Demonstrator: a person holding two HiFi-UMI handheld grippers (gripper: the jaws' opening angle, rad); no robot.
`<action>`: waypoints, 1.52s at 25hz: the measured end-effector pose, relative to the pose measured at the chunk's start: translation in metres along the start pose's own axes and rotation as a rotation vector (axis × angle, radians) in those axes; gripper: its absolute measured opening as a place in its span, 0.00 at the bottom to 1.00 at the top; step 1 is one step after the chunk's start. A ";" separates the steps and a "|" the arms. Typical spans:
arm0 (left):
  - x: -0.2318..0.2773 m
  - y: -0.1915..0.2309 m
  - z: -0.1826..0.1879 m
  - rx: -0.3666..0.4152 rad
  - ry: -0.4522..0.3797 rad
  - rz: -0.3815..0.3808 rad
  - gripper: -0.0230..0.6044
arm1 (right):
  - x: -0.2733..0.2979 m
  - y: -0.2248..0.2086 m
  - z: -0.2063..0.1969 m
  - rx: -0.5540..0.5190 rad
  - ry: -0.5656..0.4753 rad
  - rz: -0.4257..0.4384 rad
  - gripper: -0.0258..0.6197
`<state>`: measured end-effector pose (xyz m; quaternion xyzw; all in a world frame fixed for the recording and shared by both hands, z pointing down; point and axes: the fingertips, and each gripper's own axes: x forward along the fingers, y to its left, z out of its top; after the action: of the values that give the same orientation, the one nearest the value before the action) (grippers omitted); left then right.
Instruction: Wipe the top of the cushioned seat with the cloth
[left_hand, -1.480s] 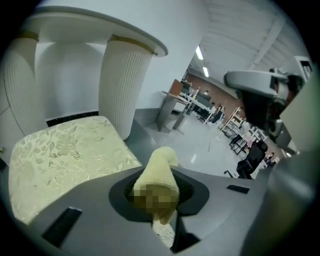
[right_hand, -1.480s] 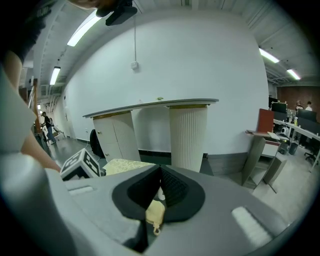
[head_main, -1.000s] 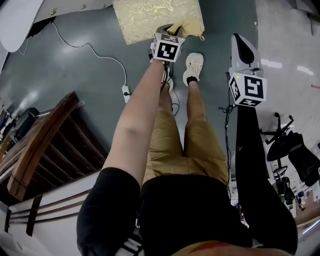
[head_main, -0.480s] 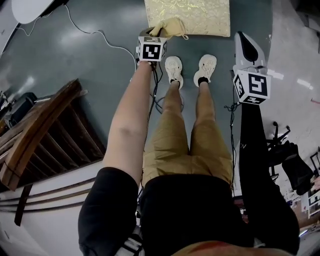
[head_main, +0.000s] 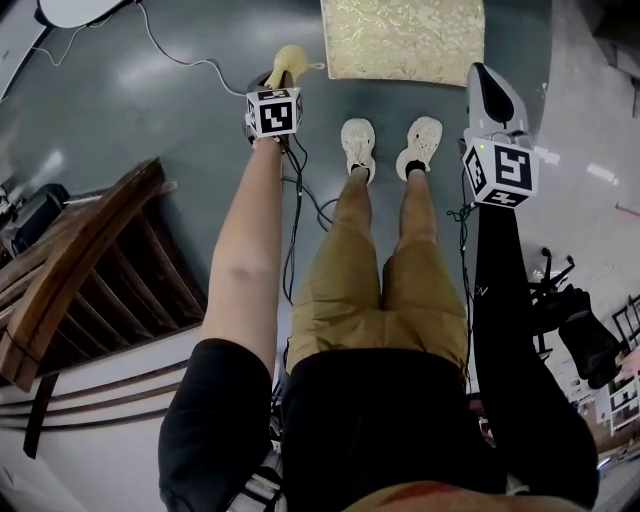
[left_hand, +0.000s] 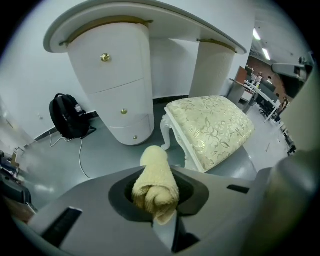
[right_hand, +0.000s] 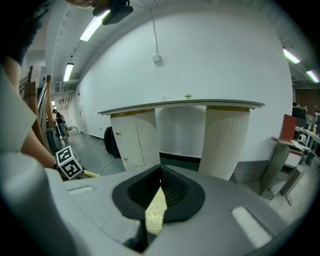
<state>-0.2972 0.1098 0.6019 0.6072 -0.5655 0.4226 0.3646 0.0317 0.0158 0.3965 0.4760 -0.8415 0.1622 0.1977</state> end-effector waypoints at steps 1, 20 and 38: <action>-0.001 0.006 0.000 -0.007 -0.005 0.002 0.14 | 0.002 0.004 0.002 0.000 -0.001 -0.003 0.04; -0.013 -0.093 0.177 0.116 -0.314 -0.143 0.14 | 0.008 -0.041 -0.001 0.078 0.008 -0.102 0.04; 0.063 -0.376 0.241 0.255 -0.250 -0.486 0.13 | 0.010 -0.163 -0.014 0.098 0.029 -0.108 0.04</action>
<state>0.1013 -0.1004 0.5826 0.8129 -0.3865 0.3126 0.3035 0.1700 -0.0660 0.4272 0.5274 -0.8026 0.1992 0.1947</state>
